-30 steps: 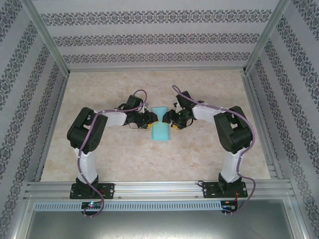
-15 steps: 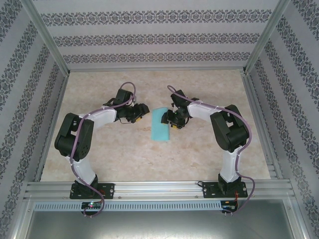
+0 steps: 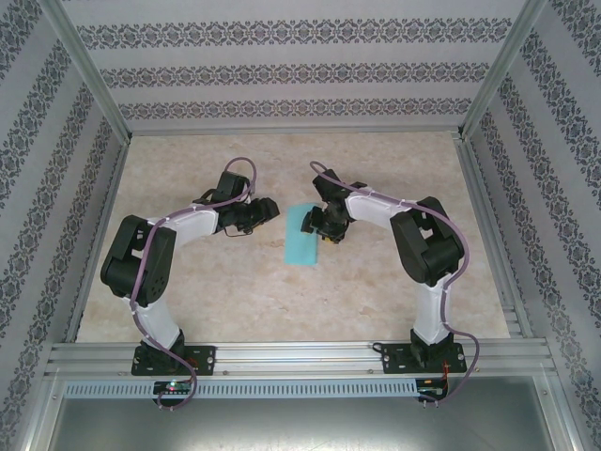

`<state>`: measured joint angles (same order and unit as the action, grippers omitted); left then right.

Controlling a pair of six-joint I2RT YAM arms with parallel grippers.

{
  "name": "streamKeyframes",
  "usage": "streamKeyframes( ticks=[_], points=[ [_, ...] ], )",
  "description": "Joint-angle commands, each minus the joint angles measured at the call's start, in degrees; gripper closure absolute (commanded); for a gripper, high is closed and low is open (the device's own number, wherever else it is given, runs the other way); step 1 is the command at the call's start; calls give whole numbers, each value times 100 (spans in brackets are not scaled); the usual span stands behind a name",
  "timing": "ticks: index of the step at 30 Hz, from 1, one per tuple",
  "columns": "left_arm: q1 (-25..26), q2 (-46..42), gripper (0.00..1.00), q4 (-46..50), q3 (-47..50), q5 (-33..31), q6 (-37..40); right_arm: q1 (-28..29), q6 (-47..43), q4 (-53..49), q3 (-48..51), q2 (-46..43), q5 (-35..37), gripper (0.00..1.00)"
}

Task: Fold a paper plane with a square sheet of paper (pick it up from the middle)
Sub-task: Fold the square sheet of paper in half at the center of the table, then hold the square sheet of paper at the center of the table.

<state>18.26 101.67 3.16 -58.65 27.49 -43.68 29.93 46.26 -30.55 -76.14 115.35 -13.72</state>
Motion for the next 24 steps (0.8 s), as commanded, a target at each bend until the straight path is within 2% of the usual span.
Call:
streamKeyframes(
  ticks=[1, 16, 24],
  points=[
    [-35, 159, 39, -272, 32, 244, 164, 118, -123, -379, 277, 943, 778, 40],
    [-49, 591, 46, -396, 17, 319, -10, 206, -98, -733, 17, 1281, 934, 33],
    [-142, 454, 55, -617, 192, 372, -78, 232, -200, -808, -85, 1376, 963, 33]
  ],
)
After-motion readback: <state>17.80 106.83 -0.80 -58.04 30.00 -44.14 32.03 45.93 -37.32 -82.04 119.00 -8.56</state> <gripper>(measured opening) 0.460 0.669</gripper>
